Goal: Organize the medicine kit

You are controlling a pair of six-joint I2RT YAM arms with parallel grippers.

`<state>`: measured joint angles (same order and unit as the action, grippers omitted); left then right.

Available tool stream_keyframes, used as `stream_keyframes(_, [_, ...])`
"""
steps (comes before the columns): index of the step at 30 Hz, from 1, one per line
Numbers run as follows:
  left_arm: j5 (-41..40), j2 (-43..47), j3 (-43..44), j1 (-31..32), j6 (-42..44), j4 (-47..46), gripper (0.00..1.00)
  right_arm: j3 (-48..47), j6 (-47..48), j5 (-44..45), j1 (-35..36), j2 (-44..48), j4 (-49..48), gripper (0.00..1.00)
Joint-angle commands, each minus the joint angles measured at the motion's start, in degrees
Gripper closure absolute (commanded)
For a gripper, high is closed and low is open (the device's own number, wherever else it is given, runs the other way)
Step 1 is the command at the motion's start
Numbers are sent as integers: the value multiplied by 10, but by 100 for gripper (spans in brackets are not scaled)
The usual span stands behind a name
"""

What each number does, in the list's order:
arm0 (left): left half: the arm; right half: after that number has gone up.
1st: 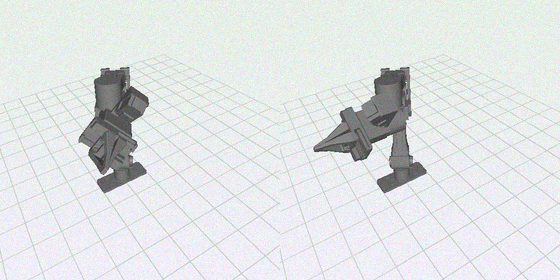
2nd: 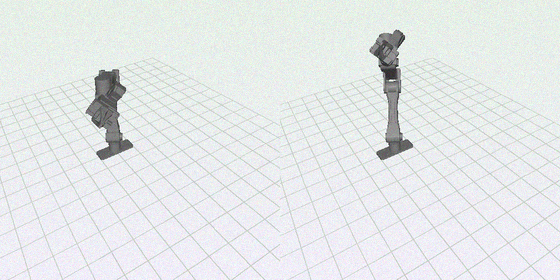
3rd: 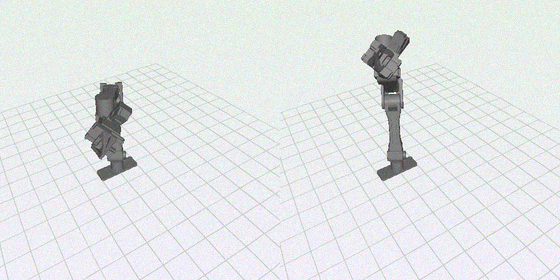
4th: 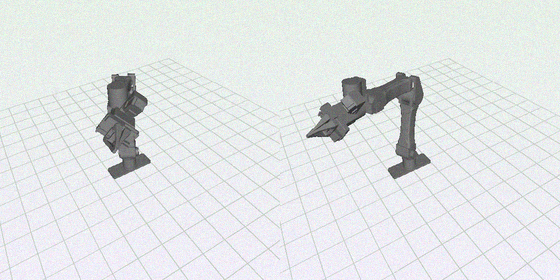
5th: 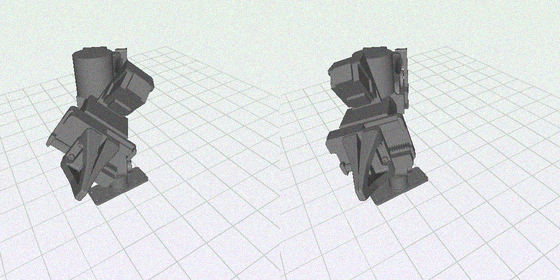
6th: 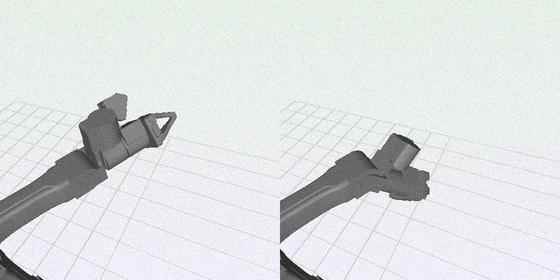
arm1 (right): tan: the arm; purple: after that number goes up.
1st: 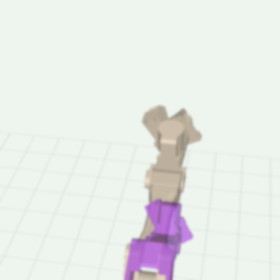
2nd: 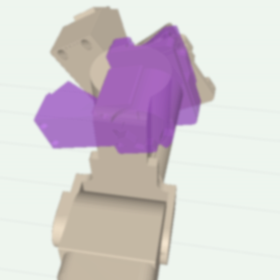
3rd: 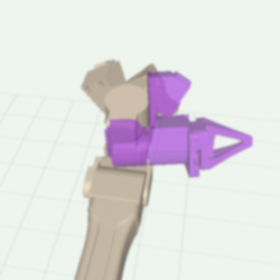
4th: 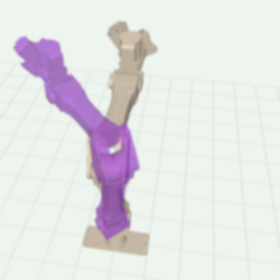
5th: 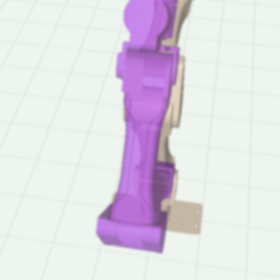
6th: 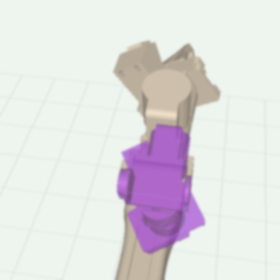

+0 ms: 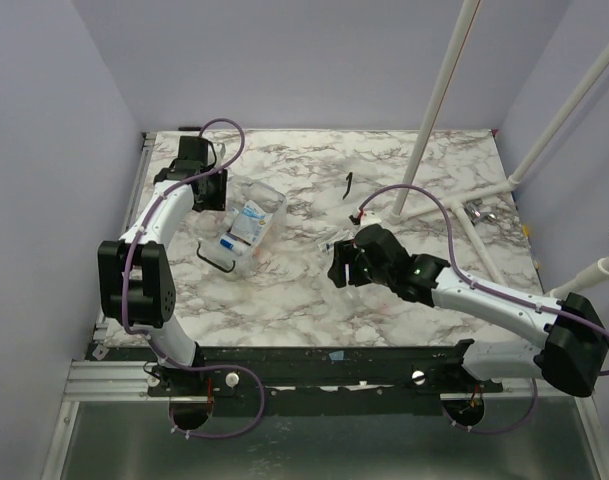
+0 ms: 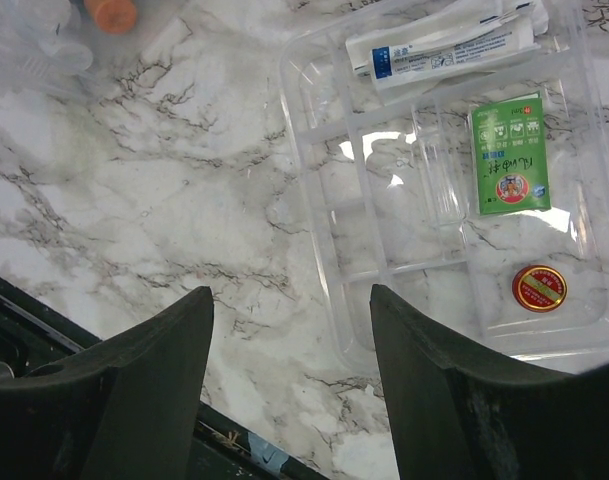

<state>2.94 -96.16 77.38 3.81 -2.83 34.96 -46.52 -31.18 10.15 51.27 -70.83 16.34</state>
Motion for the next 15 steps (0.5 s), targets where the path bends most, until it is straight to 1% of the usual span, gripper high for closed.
stream_keyframes(1, [19, -23, -2, -3, -19, 19, 64, 4, 3, -7, 2, -7, -7, 33])
stream_keyframes(3, [23, -32, -1, -3, -31, 23, 71, 1, 4, -6, 2, -10, -2, 33])
stream_keyframes(8, [26, -21, -17, -3, -54, 15, 81, -4, 10, 14, 2, -10, 12, 33])
stream_keyframes(11, [24, -5, -31, -3, -69, 17, 92, -11, 12, 46, 2, -13, 23, 33])
stream_keyframes(15, [23, 30, -64, -2, -97, 14, 98, -35, 29, 95, 2, -32, 48, 33])
